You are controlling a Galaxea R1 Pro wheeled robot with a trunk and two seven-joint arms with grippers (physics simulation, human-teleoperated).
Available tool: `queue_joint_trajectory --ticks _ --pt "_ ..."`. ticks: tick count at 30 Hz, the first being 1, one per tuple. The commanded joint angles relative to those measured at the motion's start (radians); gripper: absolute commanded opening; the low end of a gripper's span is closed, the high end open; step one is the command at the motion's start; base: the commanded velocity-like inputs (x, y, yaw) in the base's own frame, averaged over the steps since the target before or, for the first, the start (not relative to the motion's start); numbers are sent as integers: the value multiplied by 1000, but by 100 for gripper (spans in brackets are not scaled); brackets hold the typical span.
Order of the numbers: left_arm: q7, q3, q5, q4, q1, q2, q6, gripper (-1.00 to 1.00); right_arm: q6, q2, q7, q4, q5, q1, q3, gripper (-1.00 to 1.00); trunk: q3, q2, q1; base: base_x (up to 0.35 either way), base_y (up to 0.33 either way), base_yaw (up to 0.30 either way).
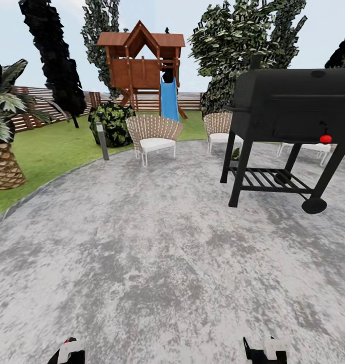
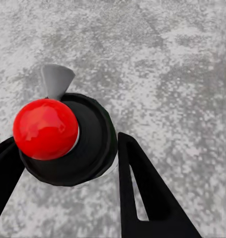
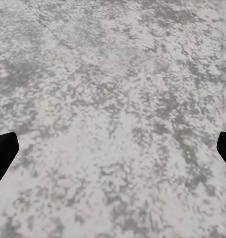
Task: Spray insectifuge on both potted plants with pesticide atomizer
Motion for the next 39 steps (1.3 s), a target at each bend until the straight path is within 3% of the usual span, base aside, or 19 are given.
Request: queue_joint_trajectory --ticks 1,39 --pt "1 3 -5 1 0 0 -3 -100 -3 0 -2 1 9 -1 -6 100 -1 0 0 338 0 -269" --pt "1 3 -4 1 0 0 -3 -100 -3 0 -2 2 9 -1 -6 100 -1 0 0 339 0 -274"
